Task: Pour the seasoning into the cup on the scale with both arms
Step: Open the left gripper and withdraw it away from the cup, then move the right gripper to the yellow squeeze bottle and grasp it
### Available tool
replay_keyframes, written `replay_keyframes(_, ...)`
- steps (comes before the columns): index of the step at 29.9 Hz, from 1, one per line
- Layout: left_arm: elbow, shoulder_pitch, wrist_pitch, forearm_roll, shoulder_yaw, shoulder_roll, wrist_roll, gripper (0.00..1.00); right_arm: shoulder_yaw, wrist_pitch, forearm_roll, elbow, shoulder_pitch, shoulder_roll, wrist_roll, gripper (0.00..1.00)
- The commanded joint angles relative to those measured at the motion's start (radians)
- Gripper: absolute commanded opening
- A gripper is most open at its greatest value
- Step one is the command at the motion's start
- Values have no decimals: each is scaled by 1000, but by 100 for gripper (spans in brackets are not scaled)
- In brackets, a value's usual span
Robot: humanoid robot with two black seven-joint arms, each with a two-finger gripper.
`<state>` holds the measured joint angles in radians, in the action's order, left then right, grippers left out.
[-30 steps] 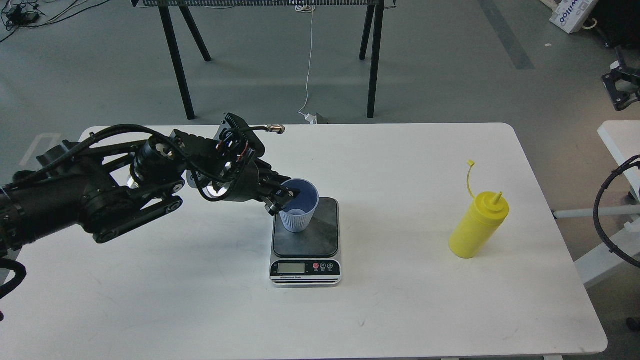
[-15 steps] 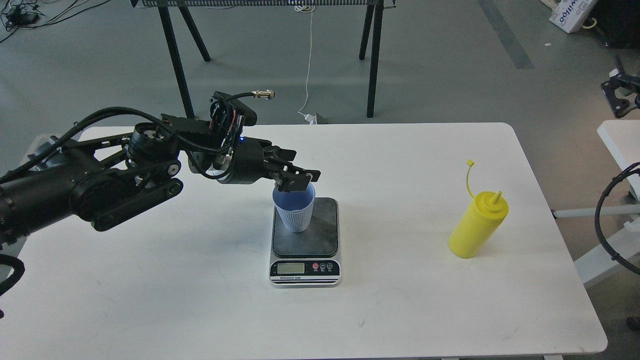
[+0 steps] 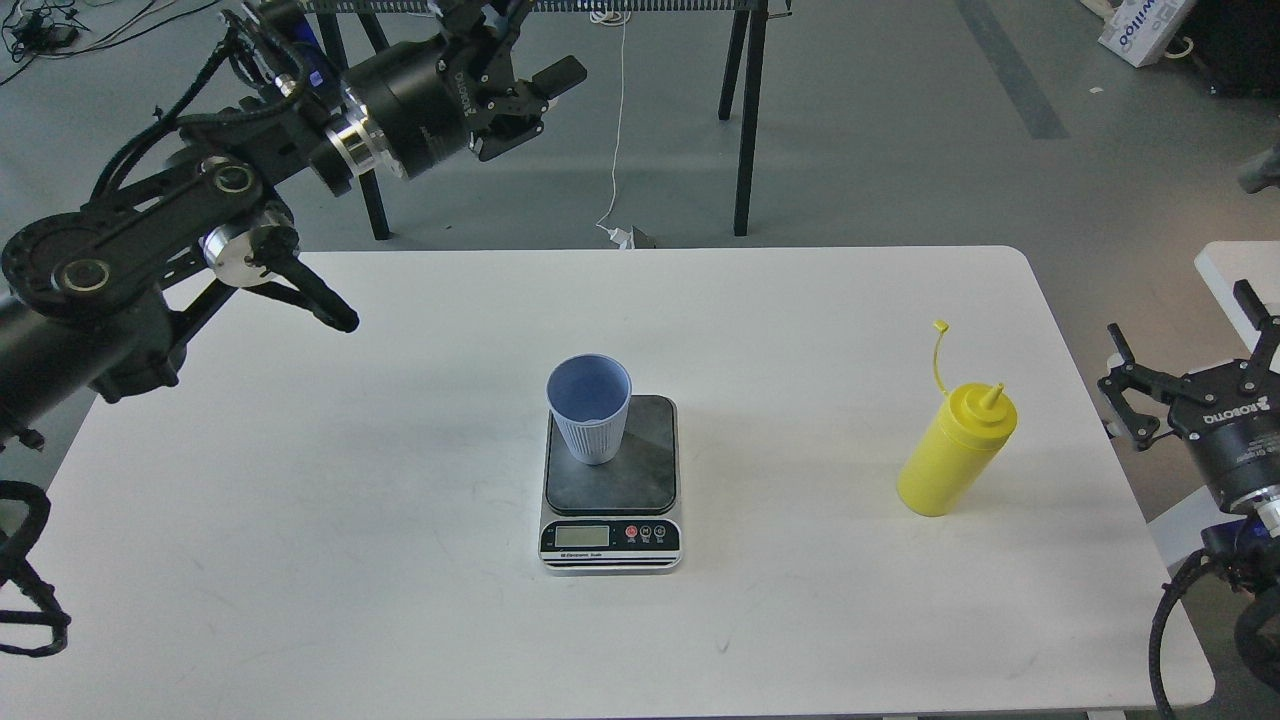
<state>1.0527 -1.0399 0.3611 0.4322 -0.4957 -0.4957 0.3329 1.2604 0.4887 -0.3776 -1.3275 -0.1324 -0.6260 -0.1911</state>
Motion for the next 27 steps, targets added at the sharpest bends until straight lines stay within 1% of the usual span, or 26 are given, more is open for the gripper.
replay_keyframes(1, -55, 46, 30, -209, -36, 0, -3, 100, 0, 0, -12, -53, -102, 72, -2, 99)
replay_keyframes(4, -76, 76, 61, -269, -87, -9, -8, 100, -16, 0, -20, -101, -176, 85, 1, 99)
replay_keyframes(6, -76, 107, 64, -285, -122, -20, -23, 100, -38, 0, -24, -107, -205, 97, 4, 99)
replay_keyframes(9, -82, 158, 53, -311, -194, -27, -49, 100, -90, 0, -43, -102, -216, 149, 2, 98)
replay_keyframes(11, -112, 202, 52, -351, -251, -21, -51, 100, -124, 0, -41, -96, -210, 192, 1, 98)
replay_keyframes(14, -178, 225, 53, -389, -302, -14, -52, 100, -150, 0, -38, -78, -194, 223, 2, 98)
replay_keyframes(16, -227, 228, 55, -411, -308, -8, -51, 100, -162, 0, -37, -61, -167, 223, 1, 94)
replay_keyframes(18, -260, 235, 56, -441, -310, 0, -51, 100, -173, 0, -32, -42, -142, 226, -1, 93)
replay_keyframes(22, -255, 259, 55, -507, -311, -7, -51, 100, -176, 0, -30, -33, -128, 236, -1, 93)
replay_keyframes(27, -254, 262, 56, -510, -311, -12, -49, 100, -177, 0, -32, 4, -102, 247, 2, 94)
